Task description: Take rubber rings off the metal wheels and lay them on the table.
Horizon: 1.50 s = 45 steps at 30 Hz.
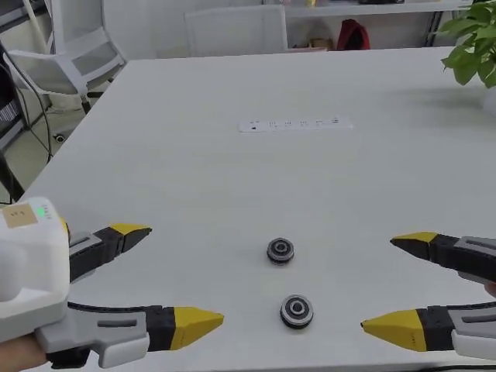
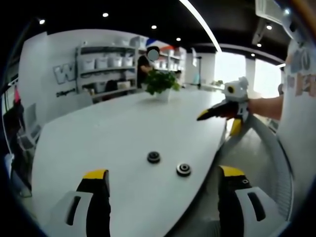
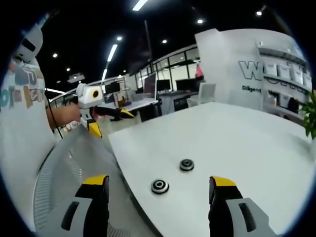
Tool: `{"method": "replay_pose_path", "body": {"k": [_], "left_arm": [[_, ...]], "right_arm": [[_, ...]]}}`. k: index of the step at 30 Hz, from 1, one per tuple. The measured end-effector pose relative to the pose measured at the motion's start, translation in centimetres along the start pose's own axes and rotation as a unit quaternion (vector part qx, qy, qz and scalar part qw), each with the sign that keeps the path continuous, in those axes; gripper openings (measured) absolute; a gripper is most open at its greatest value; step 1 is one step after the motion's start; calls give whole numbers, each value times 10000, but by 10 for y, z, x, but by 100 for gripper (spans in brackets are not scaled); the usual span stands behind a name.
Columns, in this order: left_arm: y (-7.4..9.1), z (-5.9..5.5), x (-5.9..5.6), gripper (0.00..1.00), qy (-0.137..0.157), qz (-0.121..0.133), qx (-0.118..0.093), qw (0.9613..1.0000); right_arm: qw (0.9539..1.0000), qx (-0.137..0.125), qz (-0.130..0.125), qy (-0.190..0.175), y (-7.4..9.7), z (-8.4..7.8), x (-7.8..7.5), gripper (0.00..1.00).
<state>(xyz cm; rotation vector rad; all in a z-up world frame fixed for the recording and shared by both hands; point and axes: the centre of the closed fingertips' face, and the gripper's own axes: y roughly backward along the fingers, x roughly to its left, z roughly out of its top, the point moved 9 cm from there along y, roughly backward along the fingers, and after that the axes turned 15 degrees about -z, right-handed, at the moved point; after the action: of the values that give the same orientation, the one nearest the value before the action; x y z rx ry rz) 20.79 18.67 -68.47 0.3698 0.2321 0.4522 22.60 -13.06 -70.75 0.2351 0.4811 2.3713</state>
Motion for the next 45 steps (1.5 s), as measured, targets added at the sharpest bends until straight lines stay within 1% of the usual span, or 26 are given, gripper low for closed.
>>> {"method": "replay_pose_path", "body": {"k": [3,6,16,18,24,30,34,45], "left_arm": [[-1,1,1,92,-15,-32,7,10000],[-4,1,2,92,-51,-76,58,9999],[-10,1,6,91,-141,-203,160,9996],[-12,2,8,90,-203,-242,173,9994],[-18,4,14,90,-270,-307,213,9989],[-25,4,20,89,-309,-407,274,9983],[-30,4,23,88,-275,-472,247,9982],[-39,-3,29,86,-272,-572,393,9972]], "right_arm": [[10000,33,18,60,-1,0,0,83],[9998,90,38,148,-4,-1,-1,82],[9992,135,149,356,-15,-1,-2,80],[9990,136,189,374,-18,-1,-3,79],[9984,134,253,479,-25,1,-6,76],[9976,170,316,590,-34,0,-9,74],[9971,229,347,640,-40,-3,-11,73],[9955,465,472,678,-52,-16,-16,72]]}}
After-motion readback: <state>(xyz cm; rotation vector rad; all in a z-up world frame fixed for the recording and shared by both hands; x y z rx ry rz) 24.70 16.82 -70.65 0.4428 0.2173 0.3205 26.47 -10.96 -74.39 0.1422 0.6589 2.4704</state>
